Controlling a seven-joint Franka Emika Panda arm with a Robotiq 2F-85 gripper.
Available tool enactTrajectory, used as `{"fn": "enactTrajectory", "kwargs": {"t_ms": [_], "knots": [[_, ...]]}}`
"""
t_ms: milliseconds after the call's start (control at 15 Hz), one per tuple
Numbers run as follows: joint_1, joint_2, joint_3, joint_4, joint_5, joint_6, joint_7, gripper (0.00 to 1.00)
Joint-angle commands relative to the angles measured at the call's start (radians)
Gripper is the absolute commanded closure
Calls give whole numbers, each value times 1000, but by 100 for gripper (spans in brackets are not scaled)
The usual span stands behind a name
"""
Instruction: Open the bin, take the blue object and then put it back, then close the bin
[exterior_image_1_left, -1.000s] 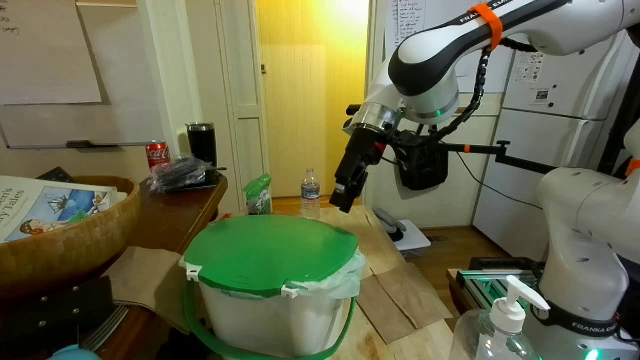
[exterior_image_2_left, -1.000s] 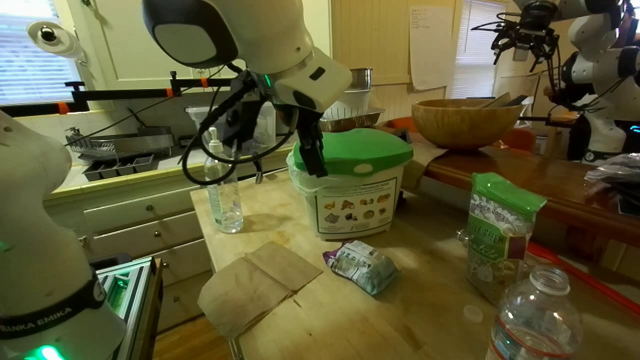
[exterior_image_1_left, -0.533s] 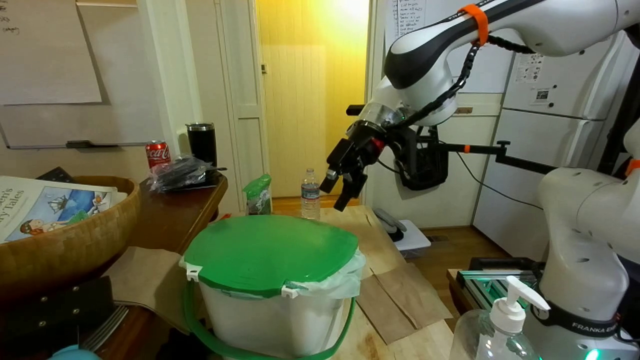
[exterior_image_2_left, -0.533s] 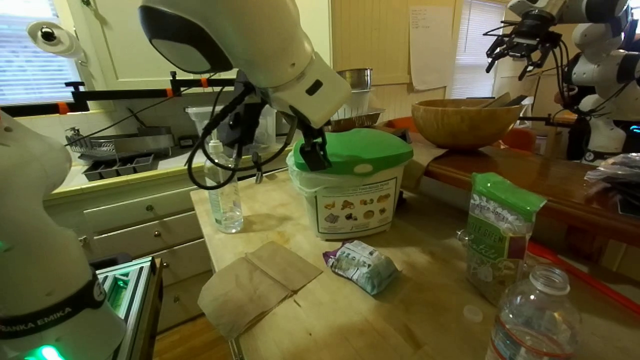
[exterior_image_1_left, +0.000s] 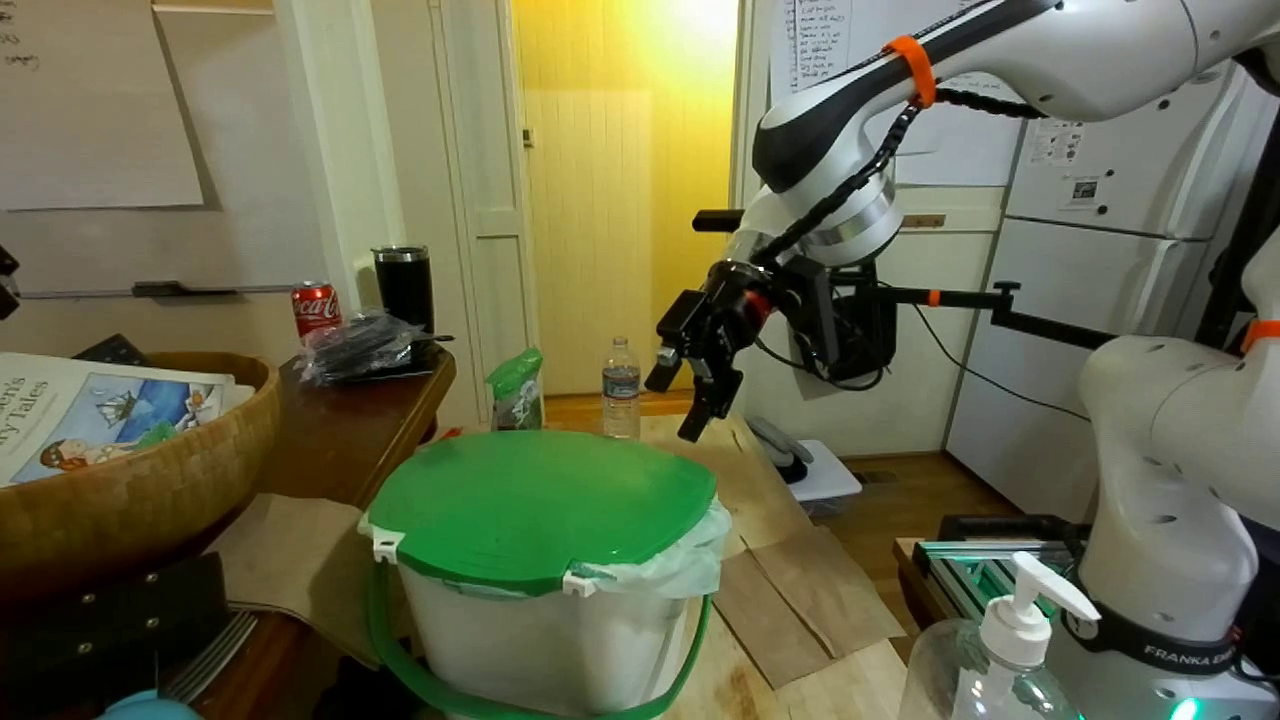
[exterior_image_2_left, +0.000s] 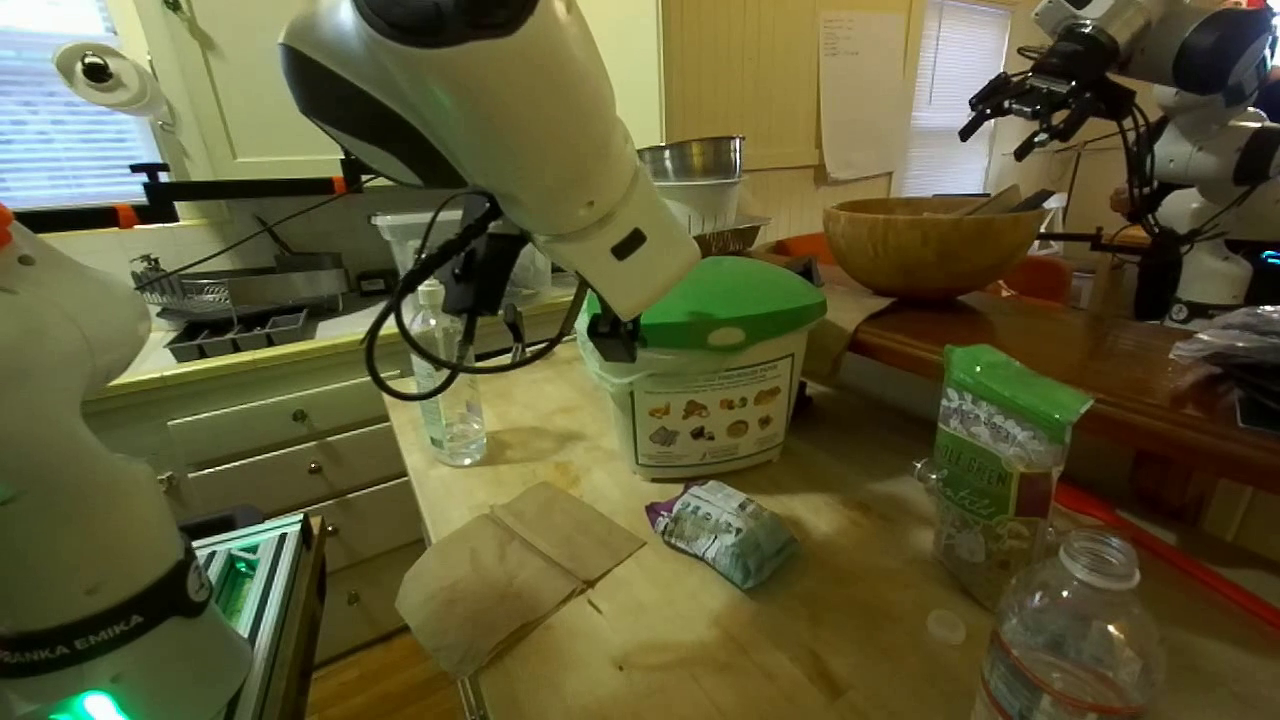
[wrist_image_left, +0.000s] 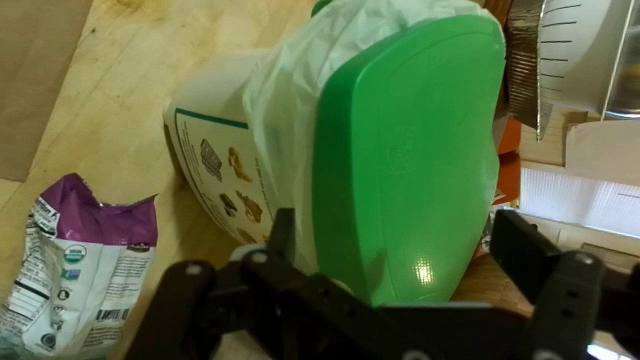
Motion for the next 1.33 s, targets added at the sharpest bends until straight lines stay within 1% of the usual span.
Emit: {"fn": "enactTrajectory", "kwargs": {"t_ms": [0,200,533,1000,1267], "knots": [[-43,59,9,27,46,-76,-34,0],[-58,77,9,30,69,-109,-96,0],[-75,105,11,35,167,-144,-241,0],[-98,164,32,46,239,-177,-329,0],[-103,194,42,48,313,-194,-394,0]]}}
